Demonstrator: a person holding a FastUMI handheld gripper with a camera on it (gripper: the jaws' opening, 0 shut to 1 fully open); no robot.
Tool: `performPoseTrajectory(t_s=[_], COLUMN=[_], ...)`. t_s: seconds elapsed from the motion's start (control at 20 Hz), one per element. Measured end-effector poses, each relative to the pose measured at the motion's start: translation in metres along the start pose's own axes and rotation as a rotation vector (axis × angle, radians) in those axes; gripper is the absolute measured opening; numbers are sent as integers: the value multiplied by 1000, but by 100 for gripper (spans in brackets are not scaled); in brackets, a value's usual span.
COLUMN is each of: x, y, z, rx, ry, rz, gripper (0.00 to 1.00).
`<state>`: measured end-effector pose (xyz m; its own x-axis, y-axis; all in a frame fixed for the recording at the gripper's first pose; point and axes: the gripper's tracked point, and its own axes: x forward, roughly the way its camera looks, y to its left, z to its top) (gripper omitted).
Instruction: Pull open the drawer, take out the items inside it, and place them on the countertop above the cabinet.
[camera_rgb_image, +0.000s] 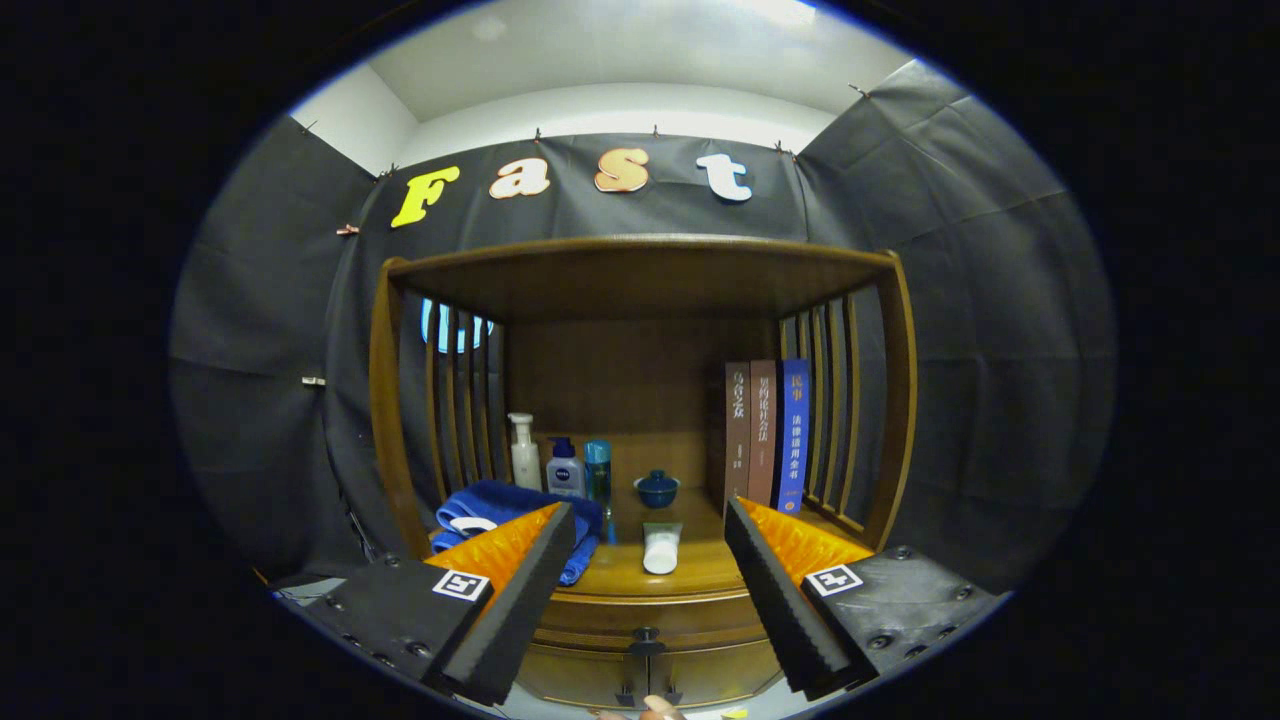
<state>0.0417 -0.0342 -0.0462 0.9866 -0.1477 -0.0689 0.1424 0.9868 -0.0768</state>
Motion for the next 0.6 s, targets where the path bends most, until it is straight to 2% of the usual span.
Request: performPoseTrajectory(t_s=[0.35, 0.6], x=[-35, -55], y=[9, 17], z=[42, 54], rx=[-5, -8], ry=[-38, -49], rz=[29, 42], gripper=[99, 99])
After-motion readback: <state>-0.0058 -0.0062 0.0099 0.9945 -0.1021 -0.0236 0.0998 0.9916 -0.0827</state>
